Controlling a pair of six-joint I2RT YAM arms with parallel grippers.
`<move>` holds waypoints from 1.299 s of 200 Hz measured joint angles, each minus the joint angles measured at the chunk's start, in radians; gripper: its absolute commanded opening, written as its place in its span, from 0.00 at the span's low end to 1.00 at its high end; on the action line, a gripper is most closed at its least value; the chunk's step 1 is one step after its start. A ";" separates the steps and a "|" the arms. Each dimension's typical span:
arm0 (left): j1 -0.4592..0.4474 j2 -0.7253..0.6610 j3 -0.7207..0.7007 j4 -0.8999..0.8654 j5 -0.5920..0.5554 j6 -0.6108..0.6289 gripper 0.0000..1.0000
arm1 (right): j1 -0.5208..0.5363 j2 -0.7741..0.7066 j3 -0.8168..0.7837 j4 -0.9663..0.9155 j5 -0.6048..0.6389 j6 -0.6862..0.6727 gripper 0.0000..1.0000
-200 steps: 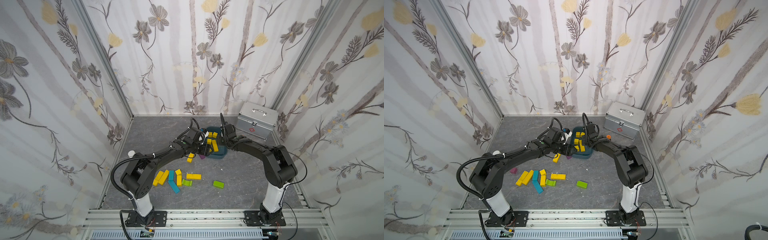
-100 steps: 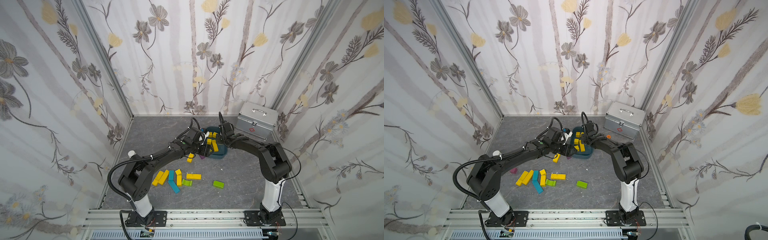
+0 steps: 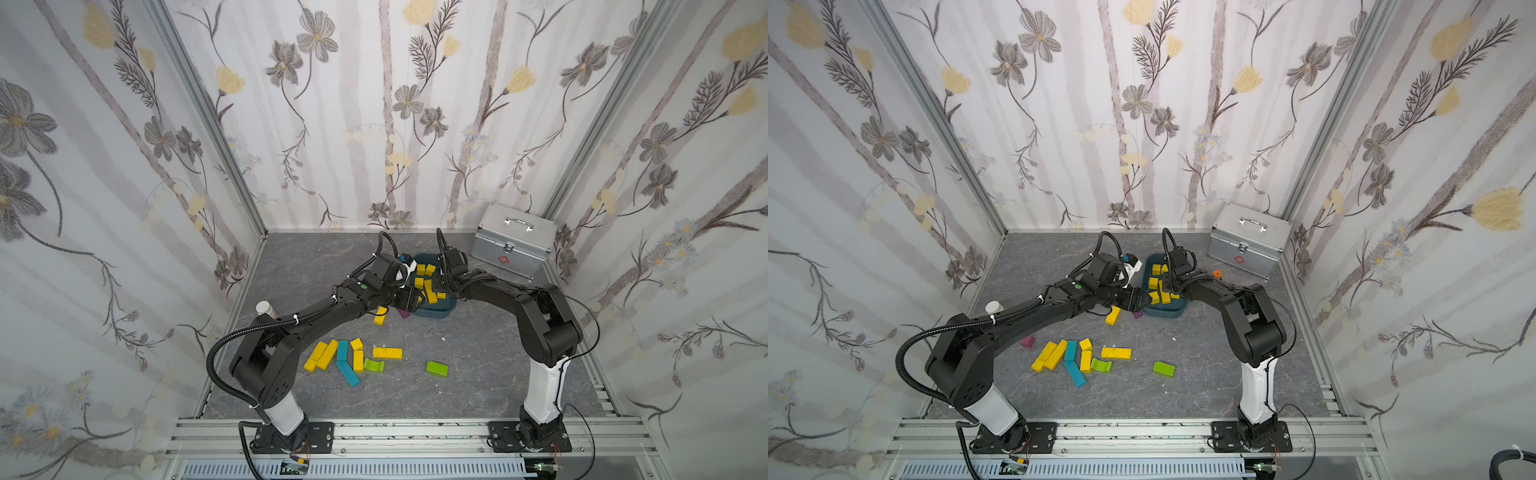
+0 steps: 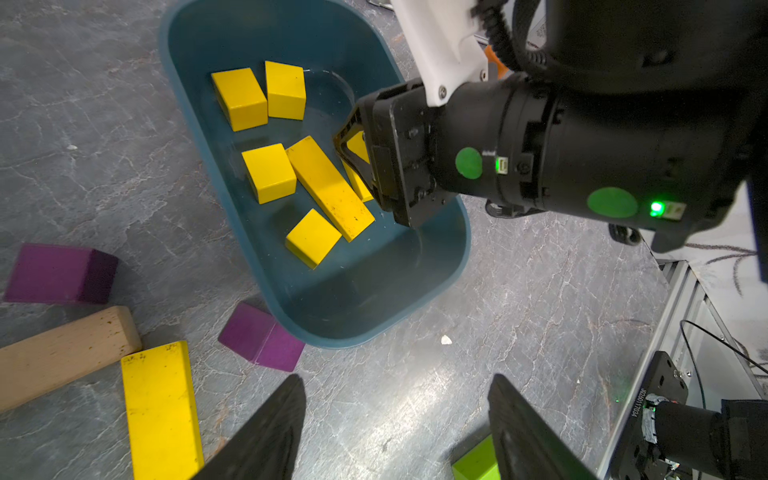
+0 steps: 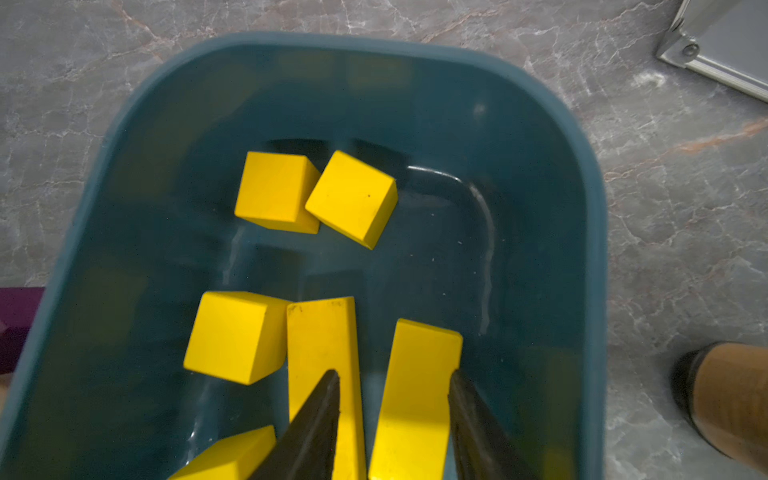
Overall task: Pick out the yellow building blocks
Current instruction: Place the building block in the storage box.
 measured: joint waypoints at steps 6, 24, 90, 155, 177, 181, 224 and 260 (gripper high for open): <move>0.000 0.000 0.000 0.000 0.000 0.000 0.71 | 0.001 -0.003 0.000 0.002 0.000 0.000 0.45; 0.000 0.000 0.000 0.000 -0.001 0.000 0.71 | 0.006 -0.015 -0.003 0.003 0.000 0.000 0.45; 0.000 -0.003 -0.015 0.001 -0.019 0.011 0.71 | 0.048 -0.086 -0.027 0.021 0.001 0.001 0.44; 0.000 0.004 -0.016 0.002 -0.037 0.010 0.72 | 0.100 -0.217 -0.151 0.105 0.032 0.003 0.44; 0.000 0.004 -0.016 0.003 -0.037 0.010 0.72 | 0.129 -0.238 -0.167 0.142 0.050 -0.004 0.42; 0.000 0.004 -0.016 0.003 -0.037 0.010 0.72 | 0.134 -0.239 -0.168 0.148 0.053 -0.004 0.42; 0.002 0.004 -0.016 -0.002 -0.044 0.013 0.72 | 0.167 -0.239 -0.187 0.203 0.055 -0.012 0.40; 0.005 0.004 -0.016 -0.010 -0.060 0.022 0.73 | 0.180 -0.243 -0.193 0.232 0.060 -0.012 0.40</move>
